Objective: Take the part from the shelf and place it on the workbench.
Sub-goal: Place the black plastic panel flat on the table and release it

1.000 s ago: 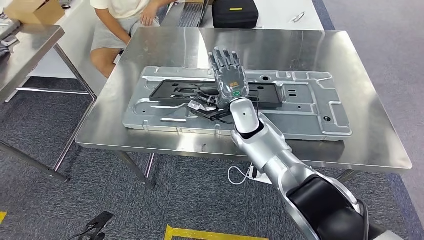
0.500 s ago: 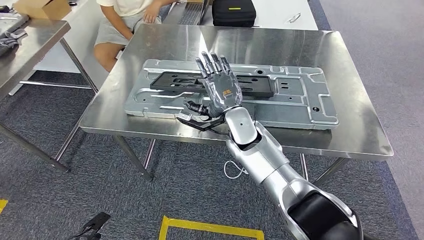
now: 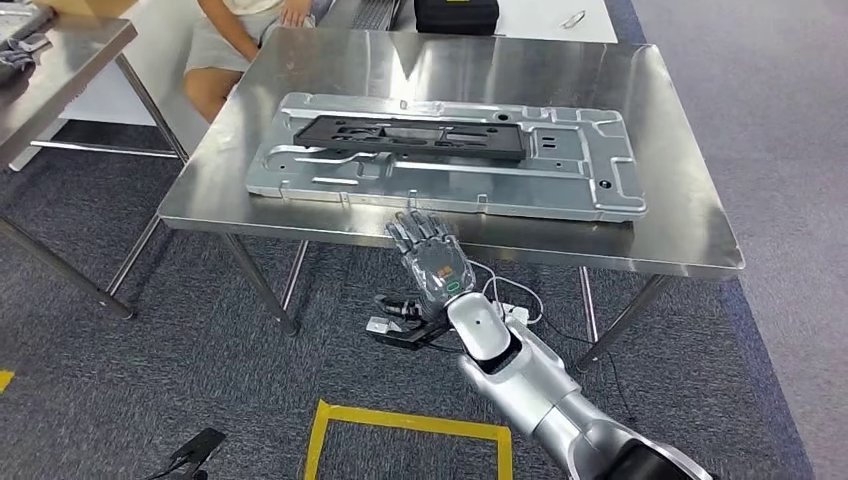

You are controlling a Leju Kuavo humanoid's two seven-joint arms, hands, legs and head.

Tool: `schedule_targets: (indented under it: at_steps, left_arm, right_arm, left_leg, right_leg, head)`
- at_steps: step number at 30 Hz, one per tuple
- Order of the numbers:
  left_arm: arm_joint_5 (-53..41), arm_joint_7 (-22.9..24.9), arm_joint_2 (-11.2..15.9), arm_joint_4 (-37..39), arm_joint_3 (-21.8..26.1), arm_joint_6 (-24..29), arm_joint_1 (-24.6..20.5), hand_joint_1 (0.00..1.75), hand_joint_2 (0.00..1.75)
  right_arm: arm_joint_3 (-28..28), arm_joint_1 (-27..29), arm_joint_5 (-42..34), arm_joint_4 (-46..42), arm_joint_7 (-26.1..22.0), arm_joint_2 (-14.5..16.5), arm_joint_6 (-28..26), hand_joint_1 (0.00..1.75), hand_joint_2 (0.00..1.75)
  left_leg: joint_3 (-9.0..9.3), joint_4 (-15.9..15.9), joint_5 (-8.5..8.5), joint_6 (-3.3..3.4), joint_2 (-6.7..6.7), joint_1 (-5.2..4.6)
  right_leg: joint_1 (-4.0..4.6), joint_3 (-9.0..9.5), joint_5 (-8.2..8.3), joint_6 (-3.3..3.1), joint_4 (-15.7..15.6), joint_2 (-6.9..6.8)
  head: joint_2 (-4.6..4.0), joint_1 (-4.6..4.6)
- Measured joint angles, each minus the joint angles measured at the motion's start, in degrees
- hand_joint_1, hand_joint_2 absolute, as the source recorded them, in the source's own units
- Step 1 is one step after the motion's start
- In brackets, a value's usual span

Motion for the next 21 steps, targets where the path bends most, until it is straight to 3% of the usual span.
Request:
schedule_targets:
  at_steps: [2,4,5,6,7,8,10,12,13,15,16,17,20,21]
  left_arm:
    - [0.00,0.06,0.09,0.01,0.00,-0.04,0.11,0.00,0.00]
    - [0.02,0.11,0.11,0.01,0.00,-0.01,0.13,0.00,0.00]
    - [0.08,0.17,0.12,0.01,0.00,0.08,0.16,0.00,0.00]
    - [0.18,0.25,0.11,0.01,0.00,0.23,0.24,0.00,0.00]
    - [0.32,0.37,0.10,0.01,0.00,0.50,0.37,0.00,0.00]
    - [0.47,0.47,0.09,0.00,0.00,0.85,0.53,0.00,0.00]
    - [0.68,0.68,0.10,-0.09,0.00,1.56,0.90,0.00,0.00]
    - [0.57,0.71,0.14,-0.24,0.00,1.85,1.66,0.00,0.00]
    - [0.37,0.61,0.16,-0.28,0.00,1.75,2.21,0.00,0.00]
    - [-0.08,0.18,0.14,-0.30,-0.01,1.22,3.25,0.00,0.00]
    - [-0.27,-0.10,0.10,-0.30,-0.03,0.89,3.49,0.00,0.00]
    - [-0.43,-0.47,0.06,-0.30,-0.08,0.55,3.65,0.00,0.00]
    - [-1.23,-2.03,-0.02,-0.30,-0.38,-0.67,4.07,0.00,0.00]
    - [-1.72,-2.52,-0.06,-0.30,-0.67,-0.85,4.15,0.00,0.00]
  right_arm:
    - [0.25,0.32,-0.15,1.44,0.12,-0.03,-0.22,0.00,0.00]
    - [0.36,0.52,-0.70,2.87,0.66,-0.04,0.59,0.00,0.00]
    - [0.37,0.82,-1.20,3.74,1.22,-0.10,1.26,0.00,0.00]
    - [0.35,1.26,-1.83,4.74,1.92,-0.21,1.91,0.00,0.00]
    - [0.20,2.00,-2.71,6.02,2.86,-0.47,2.34,0.00,0.00]
    - [-0.25,2.97,-3.95,7.56,3.85,-0.88,2.65,0.00,0.00]
    - [-2.20,5.24,-7.80,10.92,5.38,-1.96,3.63,0.00,0.00]
    - [-6.35,7.79,-13.94,14.82,6.36,-3.29,6.18,0.00,0.00]
    - [-9.07,9.27,-17.30,16.99,6.88,-3.94,7.84,0.00,0.00]
    - [-15.41,13.15,-24.10,21.94,8.27,-5.26,11.64,0.00,0.00]
    - [-18.34,15.26,-26.81,24.12,9.06,-5.83,13.65,0.00,0.00]
    - [-21.21,17.54,-29.14,26.16,10.01,-6.31,15.67,0.00,0.00]
    - [-28.12,23.04,-34.41,30.78,15.26,-7.04,22.87,0.00,0.00]
    - [-30.16,24.29,-36.04,31.93,18.48,-6.91,26.48,0.00,0.00]
  left_leg:
    - [-1.15,2.49,-3.38,-0.71,-0.09,0.21]
    - [-2.80,8.92,-9.27,-1.31,-0.10,0.36]
    - [-3.33,12.43,-11.24,-1.55,-0.09,0.43]
    - [-3.41,15.03,-12.04,-1.72,-0.09,0.49]
    - [-2.52,15.84,-11.38,-1.80,-0.09,0.57]
    - [-0.66,14.82,-9.95,-1.79,-0.12,0.65]
    - [5.50,8.12,-8.15,-1.39,-1.38,0.76]
    - [10.54,1.10,-9.49,-0.55,-3.04,0.57]
    - [11.54,-0.58,-10.18,-0.10,-3.28,0.35]
    - [11.50,-1.68,-9.70,1.08,-2.58,0.09]
    - [11.19,-1.86,-9.09,1.73,-2.19,0.15]
    - [10.67,-2.10,-8.36,2.39,-1.82,0.26]
    - [8.39,-2.10,-6.45,3.42,-0.35,0.07]
    - [7.50,-1.93,-5.92,3.48,0.31,-0.10]
  right_leg:
    - [-0.29,-1.06,1.53,-0.94,-0.55,-0.09]
    - [-0.26,-2.61,2.94,-1.31,-0.66,-0.11]
    - [-0.22,-3.46,3.60,-1.31,-0.63,-0.13]
    - [-0.19,-4.26,4.22,-1.24,-0.60,-0.16]
    - [-0.18,-5.07,4.84,-1.11,-0.56,-0.23]
    - [-0.18,-5.86,5.45,-0.92,-0.52,-0.28]
    - [-0.25,-7.13,6.54,-0.28,-0.42,-0.12]
    - [-0.25,-7.75,7.59,0.61,-0.45,0.17]
    - [-0.25,-7.76,8.13,1.06,-0.66,0.24]
    - [-0.35,-7.57,8.99,2.02,-1.23,0.55]
    - [-0.44,-7.72,8.31,2.34,-1.05,0.62]
    - [-0.52,-8.20,6.28,2.56,0.18,0.62]
    - [-0.58,-10.40,-3.05,2.87,9.59,0.49]
    - [-0.58,-10.66,-4.31,3.00,12.89,0.46]
  head:
    - [0.00,-0.04]
    - [0.00,-0.08]
    - [0.00,-0.07]
    - [0.00,-0.07]
    - [0.00,-0.08]
    - [0.00,-0.08]
    - [0.00,-0.09]
    - [0.00,-0.03]
    - [0.00,0.00]
    - [0.00,0.04]
    - [0.00,0.05]
    - [0.00,0.13]
    - [0.00,0.33]
    - [0.00,0.33]
